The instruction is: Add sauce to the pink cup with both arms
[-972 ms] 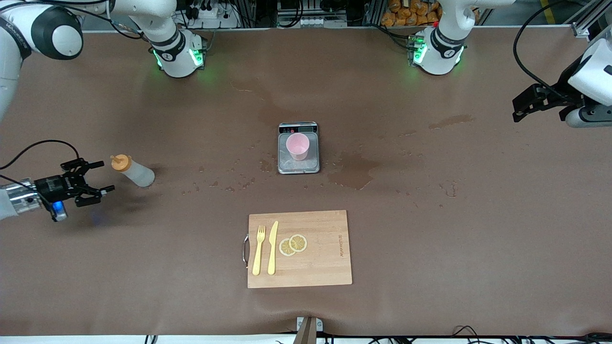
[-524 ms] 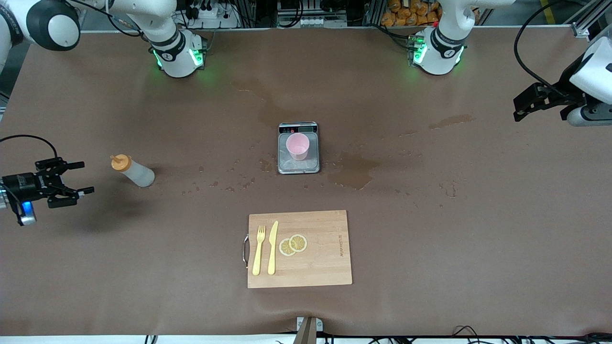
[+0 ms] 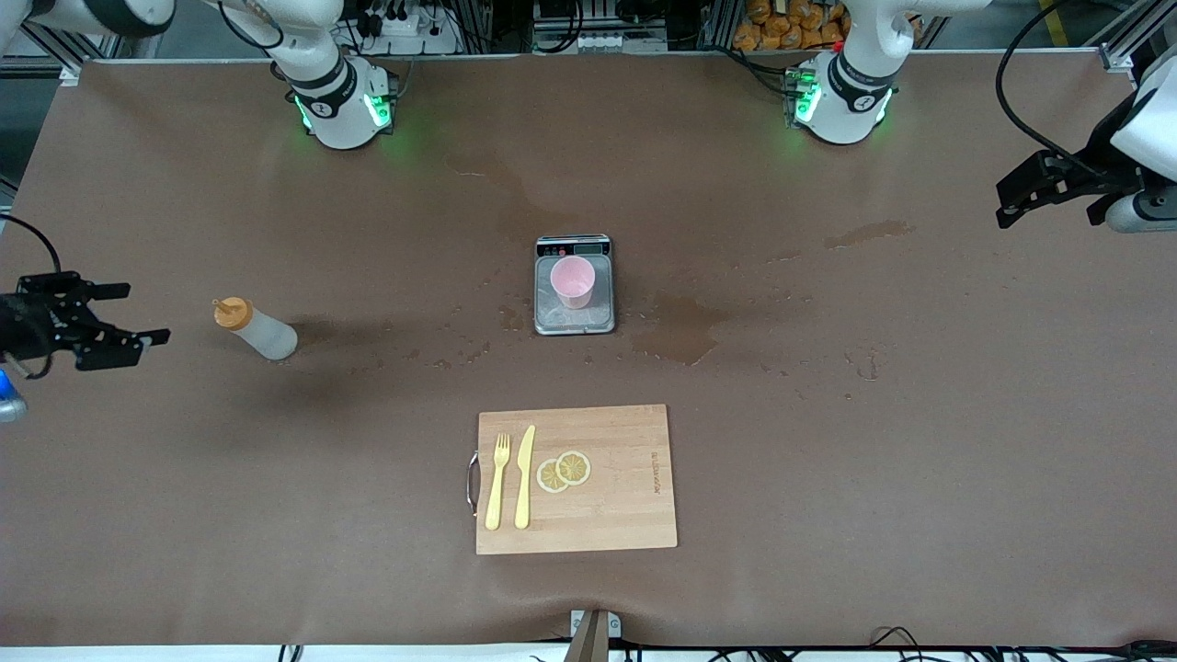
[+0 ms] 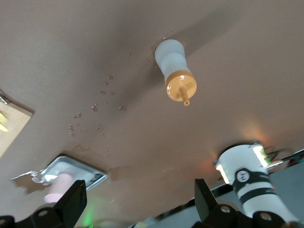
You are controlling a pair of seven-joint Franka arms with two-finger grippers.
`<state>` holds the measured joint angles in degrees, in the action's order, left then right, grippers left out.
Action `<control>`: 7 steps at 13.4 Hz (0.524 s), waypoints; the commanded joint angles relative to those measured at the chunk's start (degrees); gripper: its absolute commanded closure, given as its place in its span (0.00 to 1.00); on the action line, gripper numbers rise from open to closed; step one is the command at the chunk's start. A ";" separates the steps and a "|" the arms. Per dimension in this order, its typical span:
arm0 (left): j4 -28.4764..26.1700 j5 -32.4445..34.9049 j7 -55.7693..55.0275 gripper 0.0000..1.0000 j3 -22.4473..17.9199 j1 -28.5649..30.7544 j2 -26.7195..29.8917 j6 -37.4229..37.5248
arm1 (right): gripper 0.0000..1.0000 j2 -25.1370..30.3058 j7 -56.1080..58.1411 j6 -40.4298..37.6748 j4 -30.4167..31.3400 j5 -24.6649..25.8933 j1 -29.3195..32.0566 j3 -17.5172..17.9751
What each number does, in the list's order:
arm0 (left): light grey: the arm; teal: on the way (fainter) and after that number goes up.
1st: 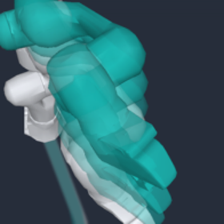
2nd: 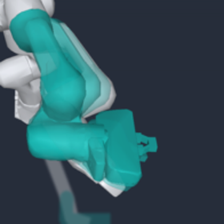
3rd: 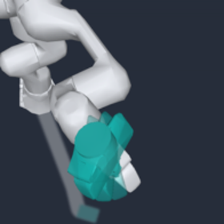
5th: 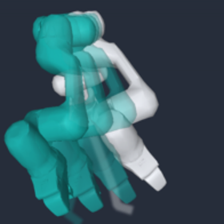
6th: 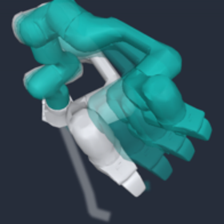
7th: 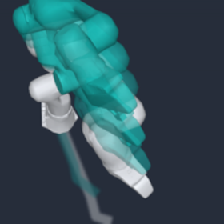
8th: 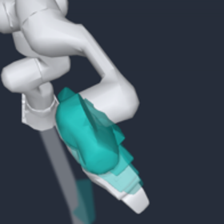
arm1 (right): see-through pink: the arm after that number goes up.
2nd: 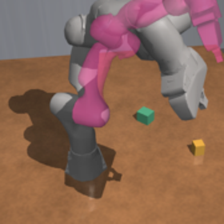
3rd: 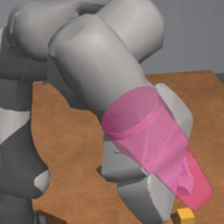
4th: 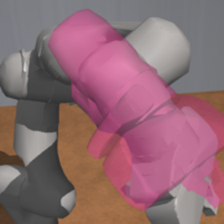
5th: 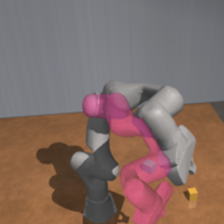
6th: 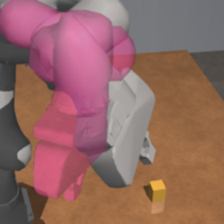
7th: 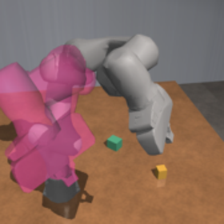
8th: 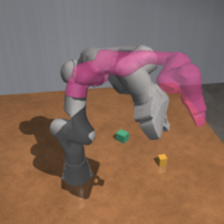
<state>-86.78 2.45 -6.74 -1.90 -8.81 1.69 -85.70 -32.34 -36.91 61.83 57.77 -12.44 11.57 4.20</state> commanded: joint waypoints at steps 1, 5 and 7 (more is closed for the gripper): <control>0.03 -0.60 1.11 0.00 -0.29 0.38 0.95 1.15 | 0.00 3.60 -0.01 0.66 2.26 2.07 -1.72 -0.51; -0.06 -0.60 1.20 0.00 -0.56 0.38 0.95 1.15 | 0.00 14.63 10.78 8.80 15.04 2.07 -1.46 -0.60; 0.11 -0.51 1.20 0.00 -0.56 0.38 0.86 1.15 | 0.00 25.70 12.03 19.76 30.13 2.07 -2.34 -0.42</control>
<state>-86.78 2.45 -6.70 -2.38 -8.72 1.74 -85.41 -21.18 -27.63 71.74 68.47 -11.10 9.55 3.51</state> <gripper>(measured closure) 0.000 0.000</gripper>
